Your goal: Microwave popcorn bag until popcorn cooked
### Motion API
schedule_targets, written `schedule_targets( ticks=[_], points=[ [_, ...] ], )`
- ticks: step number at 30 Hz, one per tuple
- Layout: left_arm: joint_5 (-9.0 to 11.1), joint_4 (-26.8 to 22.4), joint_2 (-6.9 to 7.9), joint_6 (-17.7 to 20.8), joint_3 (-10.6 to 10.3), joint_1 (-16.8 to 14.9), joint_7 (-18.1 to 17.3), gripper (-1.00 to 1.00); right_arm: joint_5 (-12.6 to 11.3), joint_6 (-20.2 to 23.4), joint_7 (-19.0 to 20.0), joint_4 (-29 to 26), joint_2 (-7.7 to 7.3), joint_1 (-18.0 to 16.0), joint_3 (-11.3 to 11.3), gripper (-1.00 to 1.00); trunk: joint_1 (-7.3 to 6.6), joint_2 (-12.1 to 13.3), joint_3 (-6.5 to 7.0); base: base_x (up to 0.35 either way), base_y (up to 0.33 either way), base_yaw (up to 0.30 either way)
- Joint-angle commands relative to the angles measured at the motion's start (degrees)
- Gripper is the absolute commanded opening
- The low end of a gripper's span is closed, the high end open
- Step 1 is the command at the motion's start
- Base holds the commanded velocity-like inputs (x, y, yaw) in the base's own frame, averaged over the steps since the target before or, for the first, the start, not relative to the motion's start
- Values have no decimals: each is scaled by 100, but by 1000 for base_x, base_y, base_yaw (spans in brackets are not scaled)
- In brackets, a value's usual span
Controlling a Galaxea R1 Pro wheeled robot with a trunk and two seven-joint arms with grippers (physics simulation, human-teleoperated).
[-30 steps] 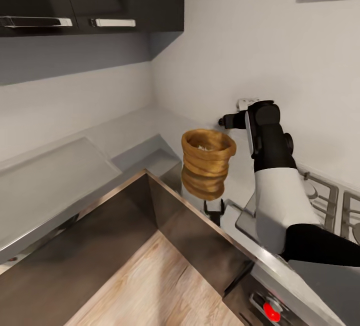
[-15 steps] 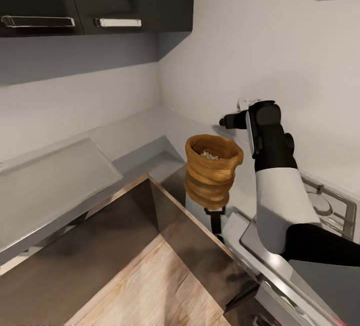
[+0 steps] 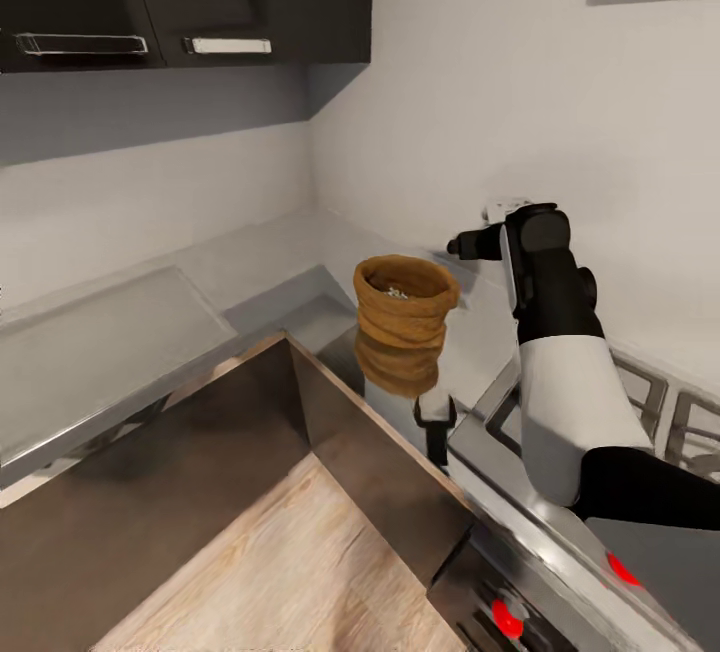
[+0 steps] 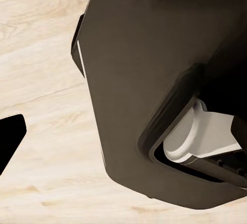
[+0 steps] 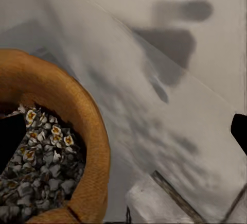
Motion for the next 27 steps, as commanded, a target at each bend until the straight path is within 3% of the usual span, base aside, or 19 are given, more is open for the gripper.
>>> schedule_targets(
  ticks=[1, 9, 20, 27],
  points=[
    [14, -1, 0, -16, 5, 0, 5, 100, 61, 15, 63, -2, 16, -4, -16, 100, -2, -5, -6, -258, -172, 0],
    [8, -7, -1, -16, -5, -3, 2, 100, -14, 15, 152, 22, 31, -4, -16, 100, -2, -5, -6, -71, -51, 0],
    [7, -1, 10, -16, -13, -2, 2, 100, -43, 15, 177, 28, 3, 11, -16, 100, -2, -5, -6, 199, -65, 0],
    [8, -1, 10, -16, -5, -3, 2, 100, -121, -129, 560, 209, -13, 367, -16, 100, -2, -5, -6, 9, -4, 0]
  ],
)
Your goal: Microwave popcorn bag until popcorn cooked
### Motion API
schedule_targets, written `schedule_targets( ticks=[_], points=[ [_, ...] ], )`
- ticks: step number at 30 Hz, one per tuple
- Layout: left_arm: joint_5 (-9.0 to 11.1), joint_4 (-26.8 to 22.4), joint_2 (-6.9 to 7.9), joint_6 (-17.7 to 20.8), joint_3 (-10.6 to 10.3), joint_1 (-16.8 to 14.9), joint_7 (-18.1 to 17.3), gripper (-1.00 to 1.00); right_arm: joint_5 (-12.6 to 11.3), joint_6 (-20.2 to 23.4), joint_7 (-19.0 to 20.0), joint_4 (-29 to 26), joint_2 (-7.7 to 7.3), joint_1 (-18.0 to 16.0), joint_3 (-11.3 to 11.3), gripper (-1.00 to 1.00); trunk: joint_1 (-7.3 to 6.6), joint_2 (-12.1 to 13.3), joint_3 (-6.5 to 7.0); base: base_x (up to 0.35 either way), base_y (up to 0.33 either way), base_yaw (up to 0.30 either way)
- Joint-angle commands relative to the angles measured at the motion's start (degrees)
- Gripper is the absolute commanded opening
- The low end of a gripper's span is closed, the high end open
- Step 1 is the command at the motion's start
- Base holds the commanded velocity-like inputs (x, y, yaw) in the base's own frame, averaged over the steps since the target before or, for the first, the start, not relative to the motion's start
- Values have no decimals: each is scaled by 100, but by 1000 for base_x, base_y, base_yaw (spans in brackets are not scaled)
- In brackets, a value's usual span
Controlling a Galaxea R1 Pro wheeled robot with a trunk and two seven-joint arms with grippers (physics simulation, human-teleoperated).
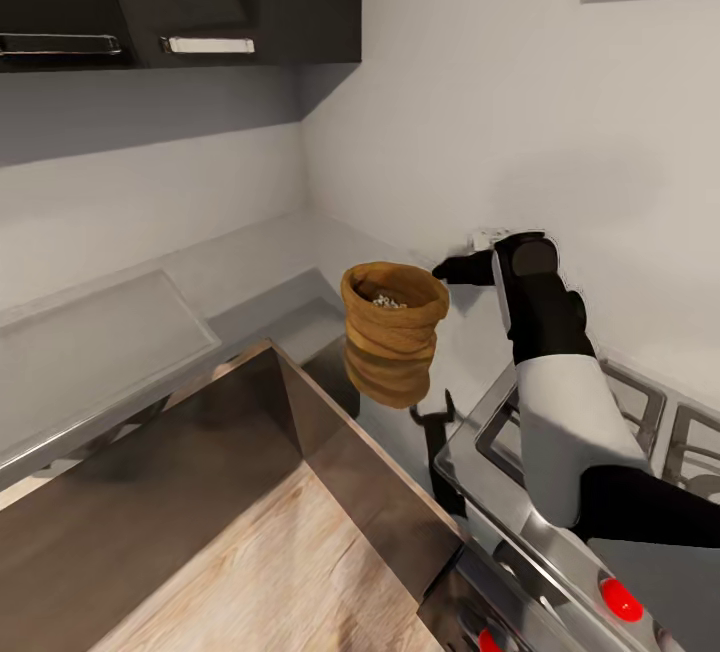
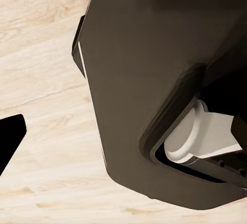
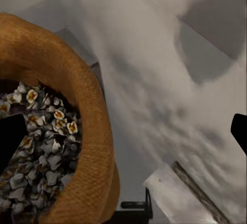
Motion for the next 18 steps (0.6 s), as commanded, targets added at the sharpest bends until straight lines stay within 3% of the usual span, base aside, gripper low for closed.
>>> schedule_targets(
  ticks=[1, 7, 12, 18],
  points=[
    [15, -1, -1, -15, 5, 1, 6, 100, 56, -128, 139, 96, 6, 12, -17, 100, 1, -5, -6, 0, 0, 0],
    [15, -1, -1, -15, 6, 1, 6, 100, 78, -661, 197, 505, 6, 28, -22, 100, 1, -5, -6, 0, 0, 0],
    [9, -6, -1, -15, 12, -2, 4, 100, 91, -802, 99, 635, 62, 73, -152, 100, 1, -5, -6, 0, 0, 0],
    [10, -9, -5, -15, 14, 1, 6, 100, 96, -627, -18, 593, 77, 73, -99, 100, 1, -5, -6, 0, 0, 0]
  ],
)
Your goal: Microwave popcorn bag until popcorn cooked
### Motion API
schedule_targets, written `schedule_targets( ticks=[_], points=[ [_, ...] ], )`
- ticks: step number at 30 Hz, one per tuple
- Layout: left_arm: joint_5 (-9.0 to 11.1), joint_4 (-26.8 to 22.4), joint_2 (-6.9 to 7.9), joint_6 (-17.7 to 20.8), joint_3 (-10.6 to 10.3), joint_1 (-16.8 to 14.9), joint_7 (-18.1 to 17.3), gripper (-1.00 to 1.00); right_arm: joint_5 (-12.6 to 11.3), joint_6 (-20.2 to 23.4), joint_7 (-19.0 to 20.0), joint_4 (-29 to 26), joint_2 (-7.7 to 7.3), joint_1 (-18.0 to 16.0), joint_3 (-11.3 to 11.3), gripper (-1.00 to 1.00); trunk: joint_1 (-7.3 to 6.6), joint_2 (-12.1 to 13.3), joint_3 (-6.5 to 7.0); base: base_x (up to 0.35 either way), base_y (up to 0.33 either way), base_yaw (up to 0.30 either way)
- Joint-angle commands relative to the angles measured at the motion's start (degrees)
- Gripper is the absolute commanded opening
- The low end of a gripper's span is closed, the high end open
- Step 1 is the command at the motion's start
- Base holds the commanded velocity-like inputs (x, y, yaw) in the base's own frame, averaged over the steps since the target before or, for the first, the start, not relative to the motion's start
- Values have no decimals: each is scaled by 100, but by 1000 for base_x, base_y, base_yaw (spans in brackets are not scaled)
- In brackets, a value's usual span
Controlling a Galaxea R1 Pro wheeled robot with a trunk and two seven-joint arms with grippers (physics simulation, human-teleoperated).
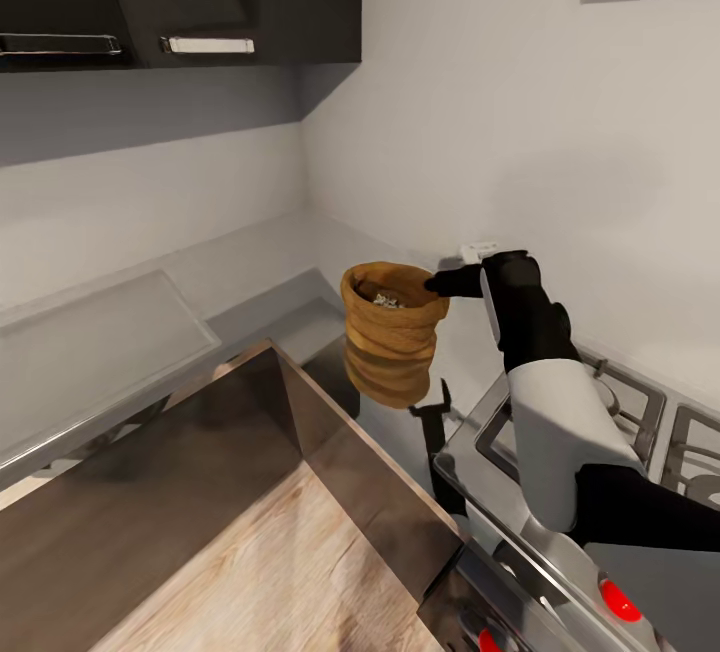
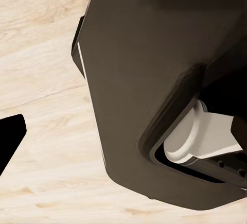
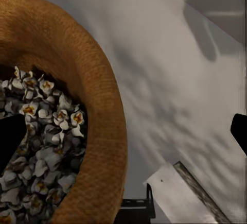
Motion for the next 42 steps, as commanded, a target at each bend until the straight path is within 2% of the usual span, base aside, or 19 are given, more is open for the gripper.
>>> schedule_targets(
  ticks=[1, 27, 31, 33, 37, 42],
  points=[
    [13, 0, 0, -14, 6, 0, 6, 100, 65, 21, 49, -9, 7, -5, -20, 100, 1, -5, -6, 0, 0, 0],
    [17, 7, 2, -14, 6, -2, 6, 100, 29, -9, 41, 187, 6, -5, -18, 100, 1, -5, -6, 56, 0, 0],
    [13, -1, 7, -14, 10, -3, -3, 100, 36, 121, -88, 58, 137, 59, -42, 100, 1, -5, -6, 0, 0, 0],
    [13, -1, 10, -14, 7, -1, -2, 100, 60, 119, -152, 34, 92, 37, -45, 100, 1, -5, -6, 0, 0, 0],
    [11, 0, 11, -14, 6, -2, -2, 100, 53, -10, -281, -96, 167, 31, -42, 100, 1, -5, -6, 0, 0, 0],
    [15, 0, 11, -14, 6, -2, -2, 100, 36, -33, -401, -257, 187, 31, -44, 100, 1, -5, -6, 0, 0, 0]
  ],
)
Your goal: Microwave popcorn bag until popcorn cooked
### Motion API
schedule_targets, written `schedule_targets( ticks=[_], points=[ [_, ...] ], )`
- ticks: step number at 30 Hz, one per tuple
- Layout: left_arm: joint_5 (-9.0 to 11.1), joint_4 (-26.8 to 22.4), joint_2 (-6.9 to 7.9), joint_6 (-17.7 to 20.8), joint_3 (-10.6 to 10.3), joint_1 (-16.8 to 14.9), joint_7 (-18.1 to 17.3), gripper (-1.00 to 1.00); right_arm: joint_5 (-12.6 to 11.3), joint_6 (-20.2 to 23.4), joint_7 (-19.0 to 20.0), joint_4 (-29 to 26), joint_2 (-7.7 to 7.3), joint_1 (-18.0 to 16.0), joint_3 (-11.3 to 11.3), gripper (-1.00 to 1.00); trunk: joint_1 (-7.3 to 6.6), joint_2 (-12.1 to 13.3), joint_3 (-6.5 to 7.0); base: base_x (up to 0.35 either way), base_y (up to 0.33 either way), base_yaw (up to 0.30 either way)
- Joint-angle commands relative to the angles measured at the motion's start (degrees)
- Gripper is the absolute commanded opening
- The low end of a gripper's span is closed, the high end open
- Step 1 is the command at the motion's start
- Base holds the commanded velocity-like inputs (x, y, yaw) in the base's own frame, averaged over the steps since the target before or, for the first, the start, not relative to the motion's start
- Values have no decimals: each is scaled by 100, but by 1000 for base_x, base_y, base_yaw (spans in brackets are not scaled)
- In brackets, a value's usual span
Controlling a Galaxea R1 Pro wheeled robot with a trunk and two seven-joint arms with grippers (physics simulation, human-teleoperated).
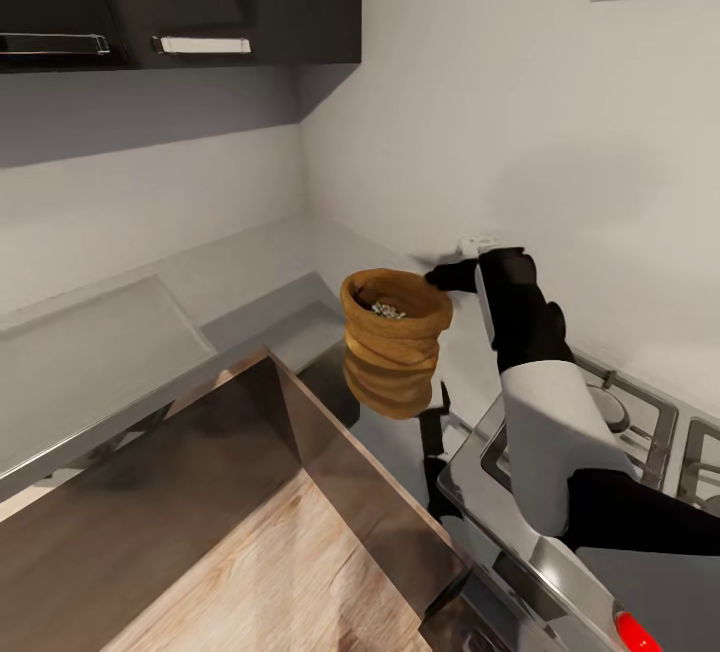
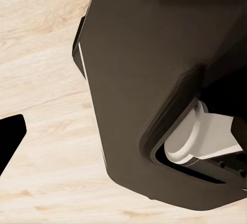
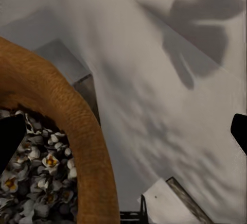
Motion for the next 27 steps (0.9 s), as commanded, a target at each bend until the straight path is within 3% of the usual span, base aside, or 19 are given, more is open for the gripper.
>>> schedule_targets(
  ticks=[1, 14, 23, 27],
  points=[
    [14, -1, -1, -15, 6, 0, 5, 100, 58, 15, 52, -39, 10, -5, -19, 100, 1, -4, -6, 0, 0, 0],
    [18, 0, -1, -15, 6, -2, 4, 100, 37, -76, 4, 207, 4, 4, -19, 100, 1, -4, -6, -38, 0, 0],
    [18, 0, -1, -15, 6, 1, 6, 100, 29, -1105, -392, 929, 6, 4, -27, 100, 1, -4, -6, 0, 0, 0],
    [18, 0, -1, -15, 6, 0, 5, 100, 36, -1207, -416, 948, 0, 4, -273, 100, 1, -4, -6, 0, 0, 0]
  ],
)
